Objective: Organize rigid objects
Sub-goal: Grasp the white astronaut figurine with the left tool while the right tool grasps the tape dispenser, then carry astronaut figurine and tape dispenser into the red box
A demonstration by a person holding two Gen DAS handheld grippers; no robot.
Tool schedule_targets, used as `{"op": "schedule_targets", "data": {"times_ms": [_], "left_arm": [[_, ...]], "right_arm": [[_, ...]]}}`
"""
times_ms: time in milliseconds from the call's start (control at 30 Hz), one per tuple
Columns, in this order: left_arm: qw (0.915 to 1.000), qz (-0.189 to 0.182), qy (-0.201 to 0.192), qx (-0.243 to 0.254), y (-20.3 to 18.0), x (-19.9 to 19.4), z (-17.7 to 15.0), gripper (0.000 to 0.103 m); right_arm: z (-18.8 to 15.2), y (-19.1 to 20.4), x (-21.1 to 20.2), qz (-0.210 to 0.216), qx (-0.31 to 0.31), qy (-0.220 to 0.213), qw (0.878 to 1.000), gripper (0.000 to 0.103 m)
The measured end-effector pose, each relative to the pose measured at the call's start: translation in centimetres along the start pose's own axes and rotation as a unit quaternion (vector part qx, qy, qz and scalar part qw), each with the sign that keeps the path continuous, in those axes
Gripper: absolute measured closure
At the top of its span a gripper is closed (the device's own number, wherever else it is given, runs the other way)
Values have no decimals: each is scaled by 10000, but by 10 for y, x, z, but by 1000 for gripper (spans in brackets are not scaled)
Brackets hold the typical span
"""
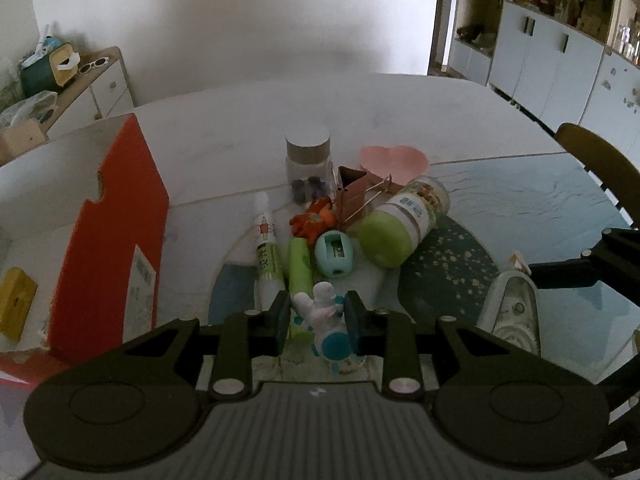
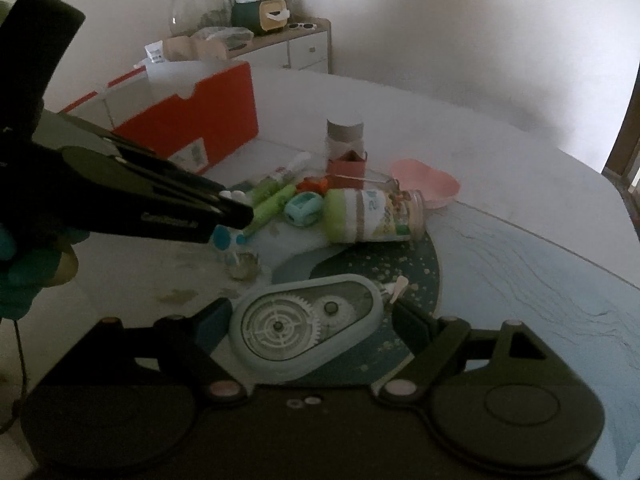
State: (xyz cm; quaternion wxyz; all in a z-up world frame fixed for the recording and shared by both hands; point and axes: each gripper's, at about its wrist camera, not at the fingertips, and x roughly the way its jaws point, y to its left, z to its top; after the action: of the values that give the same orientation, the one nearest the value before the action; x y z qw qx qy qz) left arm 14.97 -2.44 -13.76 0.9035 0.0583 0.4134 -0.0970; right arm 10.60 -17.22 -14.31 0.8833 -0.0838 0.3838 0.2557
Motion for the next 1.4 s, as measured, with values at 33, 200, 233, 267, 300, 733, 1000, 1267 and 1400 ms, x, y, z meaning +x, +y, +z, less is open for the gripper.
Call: {"op": "schedule_targets", "data": {"times_ms": [33,200,233,267,300,733,1000,1267,1400], "left_arm": [[10000,-5,-9,-14,1,-3,0,75],[9999,-66,-37,-66,6,-22,3,75],[9999,-89,-52,-85,8,-26,4,75],[9999,-113,-79,-96,10,-31,5,75],[9998,-129,-101,-102,12,-35,5,75],[9986,-292,-379,-241,49,-84,20,75],[9985,-328,-428,-113,76,-107,35,75],[9977,-285,-576,-202,122,-124,47,75],[9975,-322,-546,-307,148,-127,52,75]], "right_arm": [[1,2,-3,-15,-8,-7,10000,17],[7,15,-16,-109,-91,-37,9999,17],[8,17,-19,-119,-116,-51,9998,17],[10,19,-21,-135,-133,-60,9998,17],[12,21,-24,-150,-133,-61,9998,17],[50,55,-48,-210,-271,-205,9992,17],[79,82,-49,-203,-402,-279,9986,17],[111,109,-39,-148,-502,-368,9979,17],[127,126,-30,-93,-609,-418,9972,17]]}}
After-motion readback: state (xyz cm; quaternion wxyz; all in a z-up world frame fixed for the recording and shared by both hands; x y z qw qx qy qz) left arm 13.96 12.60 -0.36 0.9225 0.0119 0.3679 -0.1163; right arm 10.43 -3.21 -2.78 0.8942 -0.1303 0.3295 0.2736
